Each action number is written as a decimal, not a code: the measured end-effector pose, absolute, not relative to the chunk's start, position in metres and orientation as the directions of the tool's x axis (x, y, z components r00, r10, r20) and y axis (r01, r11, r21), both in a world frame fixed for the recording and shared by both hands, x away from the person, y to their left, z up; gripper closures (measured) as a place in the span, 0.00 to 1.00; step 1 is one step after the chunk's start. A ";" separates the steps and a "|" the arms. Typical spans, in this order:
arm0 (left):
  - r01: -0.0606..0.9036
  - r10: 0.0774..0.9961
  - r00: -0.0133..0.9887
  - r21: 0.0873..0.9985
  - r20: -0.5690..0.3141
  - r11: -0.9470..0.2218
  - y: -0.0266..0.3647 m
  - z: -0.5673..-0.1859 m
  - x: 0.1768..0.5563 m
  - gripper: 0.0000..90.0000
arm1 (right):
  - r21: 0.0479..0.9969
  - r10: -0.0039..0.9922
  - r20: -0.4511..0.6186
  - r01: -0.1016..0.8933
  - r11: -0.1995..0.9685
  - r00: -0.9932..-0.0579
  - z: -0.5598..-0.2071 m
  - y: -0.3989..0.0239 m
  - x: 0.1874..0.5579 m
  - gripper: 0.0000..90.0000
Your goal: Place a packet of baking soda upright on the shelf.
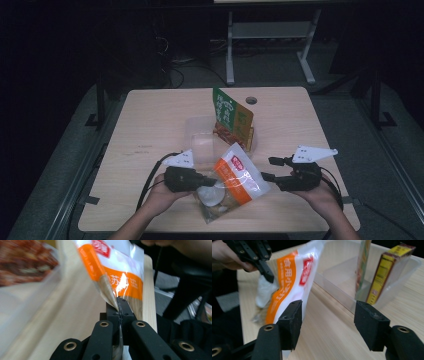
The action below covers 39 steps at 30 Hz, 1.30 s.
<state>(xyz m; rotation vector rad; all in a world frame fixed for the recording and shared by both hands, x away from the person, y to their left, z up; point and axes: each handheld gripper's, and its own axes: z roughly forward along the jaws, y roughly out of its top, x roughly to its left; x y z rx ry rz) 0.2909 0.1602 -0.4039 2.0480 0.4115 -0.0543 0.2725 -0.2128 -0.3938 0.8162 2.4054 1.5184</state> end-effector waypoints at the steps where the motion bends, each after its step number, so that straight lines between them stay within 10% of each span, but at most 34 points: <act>1: 0.315 0.283 0.936 0.851 -0.207 -0.421 0.165 -0.402 0.291 1.00 | 0.880 0.526 0.153 0.357 0.312 -0.837 -0.393 -0.212 0.273 0.42; 21: 0.329 0.434 0.876 0.920 -0.212 -0.214 0.221 -0.372 0.299 1.00 | 0.934 0.334 0.209 0.289 0.210 -0.919 -0.386 -0.134 0.314 0.43; 39: 0.338 0.442 0.863 0.930 -0.245 -0.144 0.229 -0.373 0.303 1.00 | 0.936 0.237 0.267 0.310 0.168 -0.934 -0.387 -0.102 0.325 0.99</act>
